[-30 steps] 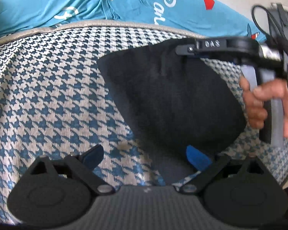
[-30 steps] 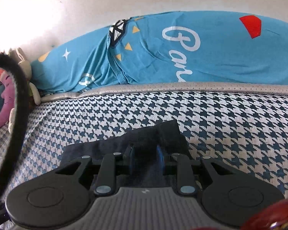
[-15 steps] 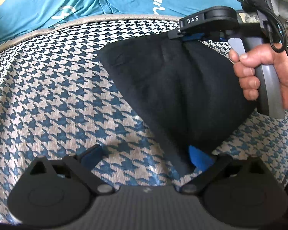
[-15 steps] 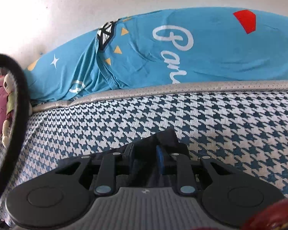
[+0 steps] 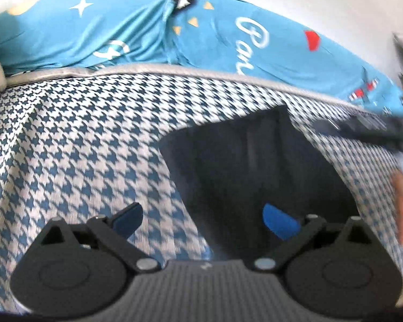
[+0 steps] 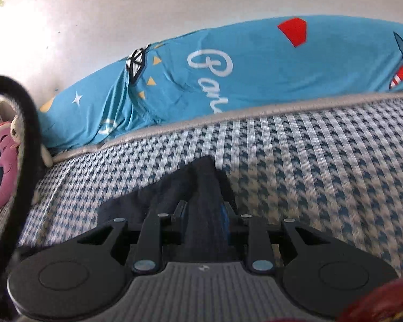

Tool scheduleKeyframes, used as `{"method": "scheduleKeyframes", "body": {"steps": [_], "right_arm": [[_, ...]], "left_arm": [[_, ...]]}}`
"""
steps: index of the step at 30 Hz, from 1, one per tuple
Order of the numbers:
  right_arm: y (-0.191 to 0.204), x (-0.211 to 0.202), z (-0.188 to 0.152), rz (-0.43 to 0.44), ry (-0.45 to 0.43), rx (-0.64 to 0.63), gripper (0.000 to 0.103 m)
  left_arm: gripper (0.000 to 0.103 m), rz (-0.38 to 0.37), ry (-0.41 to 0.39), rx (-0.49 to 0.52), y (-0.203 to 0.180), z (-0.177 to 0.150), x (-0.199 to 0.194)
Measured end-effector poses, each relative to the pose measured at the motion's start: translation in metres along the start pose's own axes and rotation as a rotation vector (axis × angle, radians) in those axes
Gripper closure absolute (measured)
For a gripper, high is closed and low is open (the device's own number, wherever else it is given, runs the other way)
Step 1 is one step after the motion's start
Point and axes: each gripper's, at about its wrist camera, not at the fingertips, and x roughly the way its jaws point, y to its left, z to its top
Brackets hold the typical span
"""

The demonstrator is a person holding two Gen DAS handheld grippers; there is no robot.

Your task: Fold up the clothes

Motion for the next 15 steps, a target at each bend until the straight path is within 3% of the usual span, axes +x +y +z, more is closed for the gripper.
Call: {"method": "scheduleKeyframes", "body": {"steps": [9, 15], "right_arm": [[-0.007, -0.015, -0.025, 0.034, 0.092, -0.021, 0.077], [-0.012, -0.007, -0.036, -0.009, 0.158, -0.058, 0.077]], "left_arm": [[0.003, 0.074, -0.040, -0.093, 0.010, 0.018, 0.025], [0.003, 0.121, -0.039, -0.121, 0.016, 0.021, 0.043]]}}
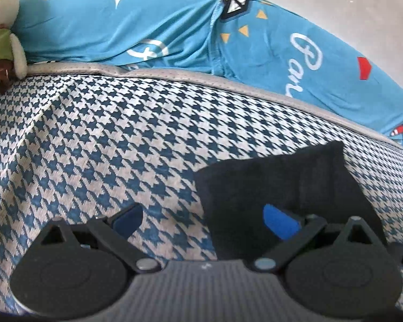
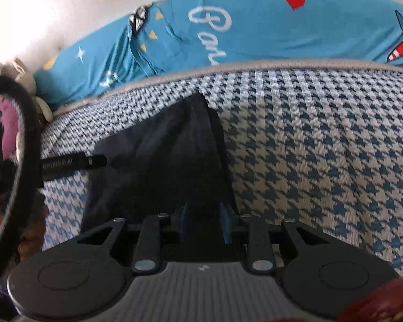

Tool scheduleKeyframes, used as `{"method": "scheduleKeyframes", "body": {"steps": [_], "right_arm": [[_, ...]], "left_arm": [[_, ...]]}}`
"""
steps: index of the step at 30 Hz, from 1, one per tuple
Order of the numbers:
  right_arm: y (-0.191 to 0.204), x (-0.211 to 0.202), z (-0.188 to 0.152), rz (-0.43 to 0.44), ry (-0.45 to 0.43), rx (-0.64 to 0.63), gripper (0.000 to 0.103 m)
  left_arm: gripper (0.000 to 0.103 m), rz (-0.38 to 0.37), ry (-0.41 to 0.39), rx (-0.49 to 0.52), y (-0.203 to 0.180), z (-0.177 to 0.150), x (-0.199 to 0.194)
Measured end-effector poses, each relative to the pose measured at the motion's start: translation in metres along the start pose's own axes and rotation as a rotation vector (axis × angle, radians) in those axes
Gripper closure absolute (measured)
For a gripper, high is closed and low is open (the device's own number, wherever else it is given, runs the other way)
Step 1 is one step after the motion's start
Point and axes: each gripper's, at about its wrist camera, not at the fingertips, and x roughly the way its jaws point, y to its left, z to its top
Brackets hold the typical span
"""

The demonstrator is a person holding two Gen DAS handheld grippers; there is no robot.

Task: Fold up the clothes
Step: 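Lower the folded black bundle onto the bed cover and open the right gripper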

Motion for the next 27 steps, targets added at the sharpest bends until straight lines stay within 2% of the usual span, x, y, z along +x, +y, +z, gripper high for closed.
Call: {"method": "scheduleKeyframes", "body": {"steps": [4, 14, 17, 21, 27], "right_arm": [[0.000, 0.008, -0.005, -0.065, 0.039, -0.044, 0.074], [-0.004, 0.012, -0.006, -0.090, 0.057, -0.024, 0.064], [-0.001, 0.004, -0.004, -0.080, 0.021, -0.022, 0.064], [0.001, -0.002, 0.001, -0.080, -0.009, -0.006, 0.062], [0.004, -0.007, 0.004, -0.084, -0.025, 0.034, 0.061]], "left_arm": [[0.003, 0.041, 0.014, -0.013, 0.007, 0.002, 0.015], [0.000, 0.107, 0.005, 0.002, 0.012, 0.007, 0.028], [0.000, 0.100, 0.002, -0.001, 0.014, 0.007, 0.024], [0.000, 0.054, 0.026, -0.012, 0.015, 0.003, 0.013], [0.000, 0.071, 0.065, 0.036, 0.006, -0.012, -0.006]]}}
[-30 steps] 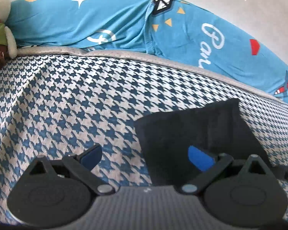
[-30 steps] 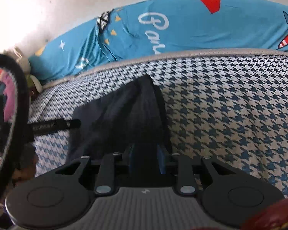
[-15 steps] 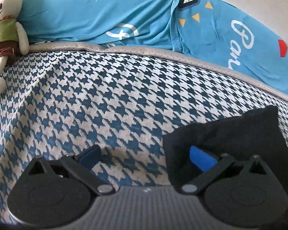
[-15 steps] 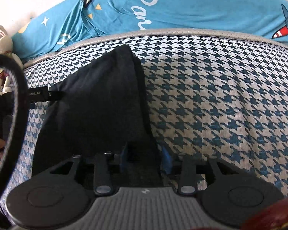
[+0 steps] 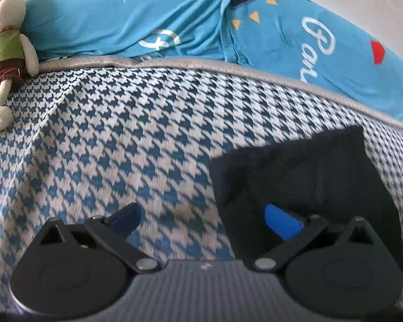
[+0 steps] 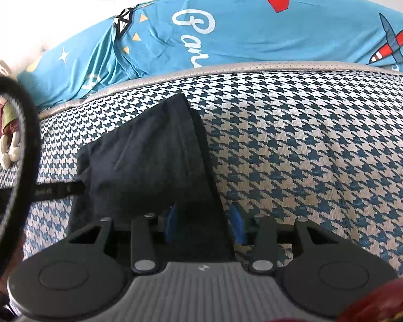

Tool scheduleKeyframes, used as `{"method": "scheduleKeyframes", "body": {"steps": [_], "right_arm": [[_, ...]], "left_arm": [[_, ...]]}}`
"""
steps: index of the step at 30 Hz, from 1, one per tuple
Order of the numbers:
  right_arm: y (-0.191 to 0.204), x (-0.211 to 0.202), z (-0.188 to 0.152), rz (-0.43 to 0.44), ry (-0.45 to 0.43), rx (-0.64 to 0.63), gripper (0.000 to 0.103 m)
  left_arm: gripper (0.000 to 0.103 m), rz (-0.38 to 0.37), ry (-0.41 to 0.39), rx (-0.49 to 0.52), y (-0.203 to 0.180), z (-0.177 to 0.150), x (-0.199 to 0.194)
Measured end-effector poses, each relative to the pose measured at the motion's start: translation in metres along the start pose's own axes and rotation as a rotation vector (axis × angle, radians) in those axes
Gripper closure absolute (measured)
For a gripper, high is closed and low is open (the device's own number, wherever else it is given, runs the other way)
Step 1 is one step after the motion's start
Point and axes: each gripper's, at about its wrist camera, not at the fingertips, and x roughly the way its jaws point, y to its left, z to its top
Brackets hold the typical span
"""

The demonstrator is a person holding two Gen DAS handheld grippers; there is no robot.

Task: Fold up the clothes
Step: 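Lower the folded black bundle onto the bed cover and open the right gripper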

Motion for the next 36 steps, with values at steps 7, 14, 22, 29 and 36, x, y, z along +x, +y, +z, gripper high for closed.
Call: {"method": "scheduleKeyframes", "body": {"steps": [7, 14, 22, 29, 36], "right_arm": [[0.004, -0.004, -0.006, 0.002, -0.002, 0.024, 0.052], [0.005, -0.004, -0.015, -0.009, -0.002, 0.054, 0.050], [0.009, -0.006, -0.024, -0.016, 0.010, 0.069, 0.045], [0.012, -0.010, -0.038, -0.022, 0.026, 0.080, 0.044], [0.014, -0.014, -0.053, -0.040, 0.046, 0.082, 0.044]], "left_arm": [[0.000, 0.014, 0.033, 0.026, -0.003, -0.020, -0.014], [0.000, 0.005, 0.040, 0.022, -0.001, -0.039, -0.033], [0.000, 0.013, 0.036, 0.044, -0.004, -0.059, -0.048], [0.000, 0.008, 0.042, 0.025, 0.001, -0.078, -0.058], [0.000, 0.024, 0.059, 0.019, 0.007, -0.098, -0.065]]}}
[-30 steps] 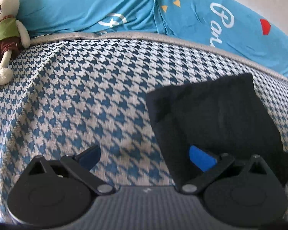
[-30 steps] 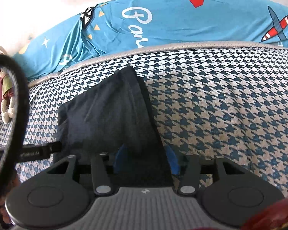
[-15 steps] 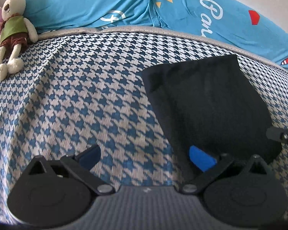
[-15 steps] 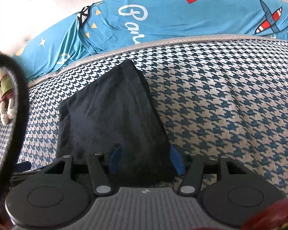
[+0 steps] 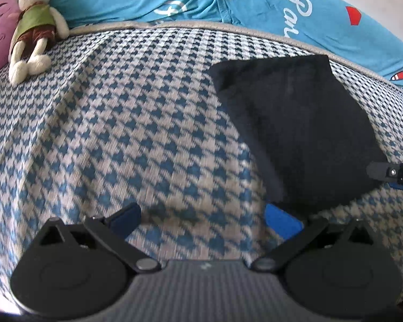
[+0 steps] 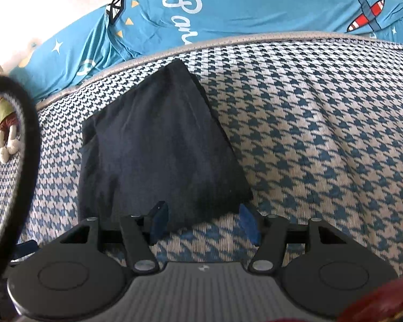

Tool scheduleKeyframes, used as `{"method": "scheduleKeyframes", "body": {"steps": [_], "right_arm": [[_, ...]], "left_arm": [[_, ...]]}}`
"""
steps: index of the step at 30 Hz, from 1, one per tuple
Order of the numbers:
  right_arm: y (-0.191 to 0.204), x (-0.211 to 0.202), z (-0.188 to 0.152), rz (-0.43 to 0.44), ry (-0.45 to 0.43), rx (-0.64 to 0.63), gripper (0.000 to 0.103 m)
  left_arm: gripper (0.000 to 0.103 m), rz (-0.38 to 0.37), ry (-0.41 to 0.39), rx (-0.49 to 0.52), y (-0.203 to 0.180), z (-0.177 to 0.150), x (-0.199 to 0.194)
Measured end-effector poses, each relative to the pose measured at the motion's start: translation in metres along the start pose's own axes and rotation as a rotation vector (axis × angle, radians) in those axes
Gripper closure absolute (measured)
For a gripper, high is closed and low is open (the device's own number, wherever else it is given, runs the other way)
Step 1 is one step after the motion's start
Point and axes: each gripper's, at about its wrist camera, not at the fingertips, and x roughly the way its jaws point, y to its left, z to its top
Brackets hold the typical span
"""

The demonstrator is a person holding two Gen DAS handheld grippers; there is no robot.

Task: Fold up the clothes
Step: 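Lower the folded black bundle onto the bed cover and open the right gripper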

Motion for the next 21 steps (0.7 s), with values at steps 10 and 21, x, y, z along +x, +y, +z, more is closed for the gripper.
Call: {"method": "scheduleKeyframes", "body": {"steps": [10, 21], "right_arm": [[0.017, -0.017, -0.012, 0.067, -0.110, -0.103, 0.044], [0.057, 0.000, -0.021, 0.186, -0.094, -0.227, 0.054]], "left_arm": [[0.000, 0.021, -0.017, 0.017, 0.003, -0.019, -0.013], [0.000, 0.032, -0.044, -0.074, 0.028, -0.021, -0.020]]}}
